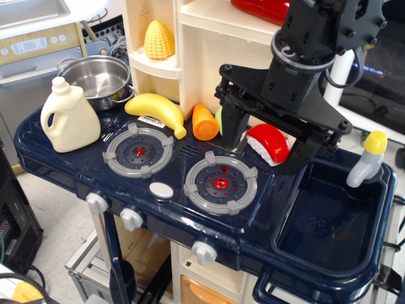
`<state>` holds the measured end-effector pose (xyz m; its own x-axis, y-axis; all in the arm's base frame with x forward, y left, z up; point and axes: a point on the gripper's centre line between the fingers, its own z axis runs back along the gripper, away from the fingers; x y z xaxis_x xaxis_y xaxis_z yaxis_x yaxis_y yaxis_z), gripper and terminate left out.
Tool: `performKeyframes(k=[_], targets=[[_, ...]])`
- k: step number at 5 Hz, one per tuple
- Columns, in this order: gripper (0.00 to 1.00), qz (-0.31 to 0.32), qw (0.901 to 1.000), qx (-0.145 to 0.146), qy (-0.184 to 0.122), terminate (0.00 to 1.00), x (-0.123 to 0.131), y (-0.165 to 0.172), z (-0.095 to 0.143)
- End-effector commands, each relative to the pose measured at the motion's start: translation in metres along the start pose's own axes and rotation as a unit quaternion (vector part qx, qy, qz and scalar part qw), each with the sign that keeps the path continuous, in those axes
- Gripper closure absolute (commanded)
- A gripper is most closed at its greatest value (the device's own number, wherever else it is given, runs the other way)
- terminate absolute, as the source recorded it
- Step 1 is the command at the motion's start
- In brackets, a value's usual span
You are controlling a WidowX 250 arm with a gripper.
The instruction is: Put detergent in sink
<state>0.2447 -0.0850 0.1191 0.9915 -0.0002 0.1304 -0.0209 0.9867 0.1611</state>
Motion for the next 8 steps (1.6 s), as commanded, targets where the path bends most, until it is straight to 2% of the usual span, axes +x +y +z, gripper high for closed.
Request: performKeyframes(k=[1, 2, 3, 4, 5, 6, 7, 8], targets=[[0.00, 0.000, 1.0000, 0.000, 0.000, 0.00, 0.000, 0.000, 0.000], [0.00, -0.064, 0.9966, 0.051, 0.001, 0.00, -0.004, 0.043, 0.009], [0.00, -0.140, 0.9850, 0.101, -0.002, 0.00, -0.004, 0.092, 0.018], [0.00, -0.200, 0.9721, 0.119, -0.028, 0.00, -0.005, 0.140, 0.008], [0.00, -0.242, 0.9650, 0.097, -0.023, 0.00, -0.003, 0.180, -0.004], [0.00, -0.281, 0.9539, 0.101, -0.030, 0.00, 0.003, 0.206, -0.010], [0.00, -0.290, 0.9536, 0.075, -0.027, 0.00, 0.009, 0.215, -0.018], [0.00, -0.294, 0.9529, 0.068, -0.030, 0.00, 0.013, 0.224, -0.029]])
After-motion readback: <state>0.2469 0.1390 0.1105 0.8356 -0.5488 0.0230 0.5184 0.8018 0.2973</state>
